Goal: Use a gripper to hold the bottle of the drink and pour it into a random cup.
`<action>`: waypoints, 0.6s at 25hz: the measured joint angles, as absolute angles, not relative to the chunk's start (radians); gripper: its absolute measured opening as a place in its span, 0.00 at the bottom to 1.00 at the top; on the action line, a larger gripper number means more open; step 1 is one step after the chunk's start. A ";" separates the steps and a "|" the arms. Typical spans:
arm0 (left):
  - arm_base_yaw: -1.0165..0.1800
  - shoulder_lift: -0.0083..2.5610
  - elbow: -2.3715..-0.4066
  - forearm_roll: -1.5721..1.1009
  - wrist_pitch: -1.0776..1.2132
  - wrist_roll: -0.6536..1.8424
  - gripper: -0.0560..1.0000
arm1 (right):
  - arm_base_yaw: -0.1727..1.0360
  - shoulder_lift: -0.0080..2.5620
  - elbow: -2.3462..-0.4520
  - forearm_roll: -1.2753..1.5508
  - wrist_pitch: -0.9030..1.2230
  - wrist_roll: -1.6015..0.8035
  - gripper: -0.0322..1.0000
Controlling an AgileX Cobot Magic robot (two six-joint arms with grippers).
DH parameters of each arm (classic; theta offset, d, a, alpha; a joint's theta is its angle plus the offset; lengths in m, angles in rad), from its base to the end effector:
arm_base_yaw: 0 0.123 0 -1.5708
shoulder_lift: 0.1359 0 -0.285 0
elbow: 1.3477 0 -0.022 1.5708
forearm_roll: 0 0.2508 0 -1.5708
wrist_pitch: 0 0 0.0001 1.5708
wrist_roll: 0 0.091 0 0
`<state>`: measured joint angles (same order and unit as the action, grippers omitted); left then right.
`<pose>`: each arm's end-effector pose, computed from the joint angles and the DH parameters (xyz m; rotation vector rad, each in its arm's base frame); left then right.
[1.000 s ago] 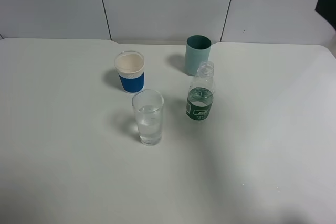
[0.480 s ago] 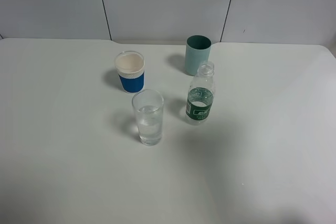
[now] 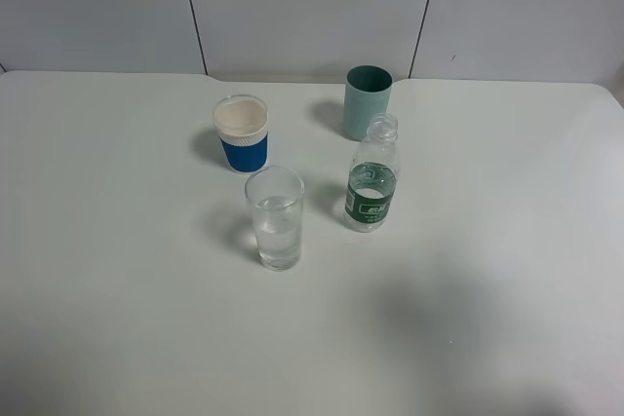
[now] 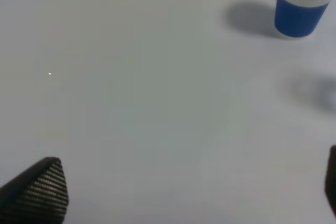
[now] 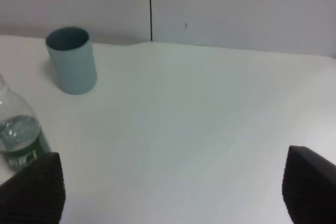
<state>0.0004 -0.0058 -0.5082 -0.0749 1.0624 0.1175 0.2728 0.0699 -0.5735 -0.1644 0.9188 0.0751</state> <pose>-0.0069 -0.0060 0.2796 0.1229 2.0261 -0.0151 0.0057 -0.0107 0.3106 -0.1923 1.8799 0.0457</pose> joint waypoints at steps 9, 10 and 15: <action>0.000 -0.006 -0.508 -0.075 1.062 0.117 0.99 | 0.273 0.033 -0.561 -0.103 1.040 0.075 0.82; 0.000 -0.006 -0.508 -0.075 1.062 0.117 0.99 | 0.273 0.016 -0.545 -0.096 1.035 0.075 0.82; 0.000 -0.006 -0.508 -0.075 1.062 0.117 0.99 | 0.273 -0.003 -0.494 -0.075 1.046 0.074 0.82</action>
